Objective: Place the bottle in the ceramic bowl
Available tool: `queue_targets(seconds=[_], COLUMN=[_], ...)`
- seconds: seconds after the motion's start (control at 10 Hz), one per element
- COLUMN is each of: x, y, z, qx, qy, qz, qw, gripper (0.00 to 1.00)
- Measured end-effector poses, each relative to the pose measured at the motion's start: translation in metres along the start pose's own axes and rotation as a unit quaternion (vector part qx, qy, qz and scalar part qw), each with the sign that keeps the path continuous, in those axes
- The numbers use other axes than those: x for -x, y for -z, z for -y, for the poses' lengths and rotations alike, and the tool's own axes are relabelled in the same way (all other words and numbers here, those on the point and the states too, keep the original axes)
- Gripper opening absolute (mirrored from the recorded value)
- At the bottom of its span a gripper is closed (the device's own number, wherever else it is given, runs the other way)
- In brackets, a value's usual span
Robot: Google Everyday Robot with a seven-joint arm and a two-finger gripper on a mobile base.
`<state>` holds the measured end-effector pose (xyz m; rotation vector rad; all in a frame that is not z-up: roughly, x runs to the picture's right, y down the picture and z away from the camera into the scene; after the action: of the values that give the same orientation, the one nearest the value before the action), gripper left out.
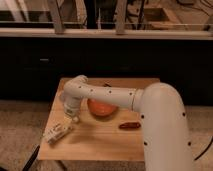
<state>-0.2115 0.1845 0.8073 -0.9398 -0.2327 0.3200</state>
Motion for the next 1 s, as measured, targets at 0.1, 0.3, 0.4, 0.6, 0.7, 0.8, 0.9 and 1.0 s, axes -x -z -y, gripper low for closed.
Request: queue_targets(seconds=[0.1, 0.3, 0.4, 0.6, 0.7, 0.8, 0.9, 1.0], x=[0.003, 0.012, 0.012, 0.012, 0.012, 0.013, 0.014, 0.014], y=[-0.002, -0.008, -0.01, -0.012, -0.013, -0.015, -0.017, -0.018], z=[-0.001, -0.005, -0.004, -0.004, -0.004, -0.004, -0.005, -0.005], qx=[0.001, 0.003, 0.003, 0.004, 0.004, 0.003, 0.004, 0.004], qy=[0.001, 0.002, 0.001, -0.002, -0.002, -0.002, -0.002, -0.002], qz=[-0.001, -0.004, -0.006, -0.007, -0.007, -0.007, -0.008, -0.008], qw=[1.0, 1.0, 1.0, 1.0, 1.0, 1.0, 1.0, 1.0], gripper=[0.8, 0.8, 0.8, 0.8, 0.8, 0.8, 0.8, 0.8])
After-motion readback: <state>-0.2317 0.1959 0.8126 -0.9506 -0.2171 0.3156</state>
